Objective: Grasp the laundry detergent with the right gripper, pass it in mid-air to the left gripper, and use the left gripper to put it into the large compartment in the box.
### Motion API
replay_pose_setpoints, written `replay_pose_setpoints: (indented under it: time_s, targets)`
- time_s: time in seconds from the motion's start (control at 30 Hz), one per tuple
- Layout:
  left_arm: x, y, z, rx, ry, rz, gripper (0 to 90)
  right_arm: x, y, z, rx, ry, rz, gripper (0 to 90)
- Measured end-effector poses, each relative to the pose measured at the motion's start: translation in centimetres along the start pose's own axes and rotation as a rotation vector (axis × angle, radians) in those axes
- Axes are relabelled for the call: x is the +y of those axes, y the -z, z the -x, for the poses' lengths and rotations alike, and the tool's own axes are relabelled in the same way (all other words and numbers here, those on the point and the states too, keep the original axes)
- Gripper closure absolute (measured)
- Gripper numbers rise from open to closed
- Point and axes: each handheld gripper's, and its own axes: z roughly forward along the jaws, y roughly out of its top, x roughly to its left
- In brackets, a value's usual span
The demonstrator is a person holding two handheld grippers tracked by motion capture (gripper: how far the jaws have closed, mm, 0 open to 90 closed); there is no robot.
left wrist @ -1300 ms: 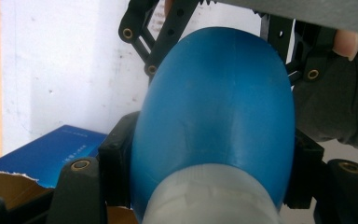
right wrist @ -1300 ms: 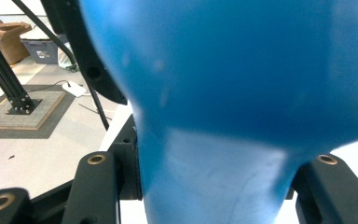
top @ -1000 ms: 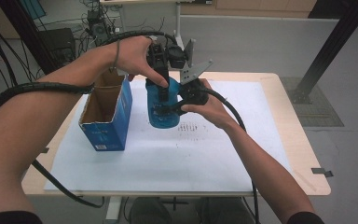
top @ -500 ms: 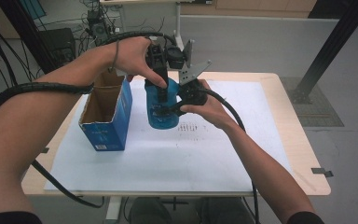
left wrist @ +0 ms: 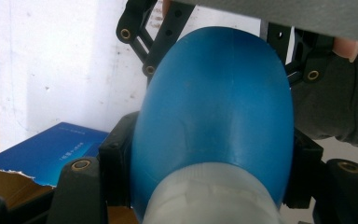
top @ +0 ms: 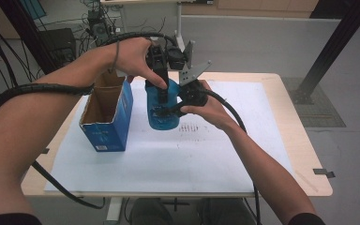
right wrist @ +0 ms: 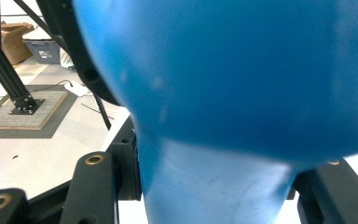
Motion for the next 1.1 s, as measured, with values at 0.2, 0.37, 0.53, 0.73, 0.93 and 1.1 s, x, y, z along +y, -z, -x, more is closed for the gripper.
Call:
replay_pose_setpoints:
  time_s: [0.2,0.37,0.53,0.73,0.93,1.1]
  targets:
    - [0.0,0.04,0.1,0.0,-0.001,0.004,36.4,-0.01,0.07,-0.05,0.008,-0.003,0.001,43.8]
    - [0.0,0.12,0.11,0.0,-0.005,0.005,36.4,0.02,0.09,-0.07,0.01,-0.003,0.004,43.7]
    - [-0.07,0.08,0.17,-0.001,-0.001,0.004,36.5,0.04,0.06,-0.1,0.009,-0.002,0.002,43.7]
    - [-0.15,0.1,0.19,-0.005,0.001,0.008,36.5,0.08,0.01,-0.14,0.012,-0.001,0.001,43.5]
    - [-0.14,0.06,0.22,-0.004,0.0,0.002,36.5,0.08,-0.01,-0.15,0.013,0.001,-0.002,43.4]
    - [-0.2,0.02,0.19,-0.005,0.0,0.006,36.6,0.07,-0.09,-0.14,0.016,-0.002,-0.001,43.3]
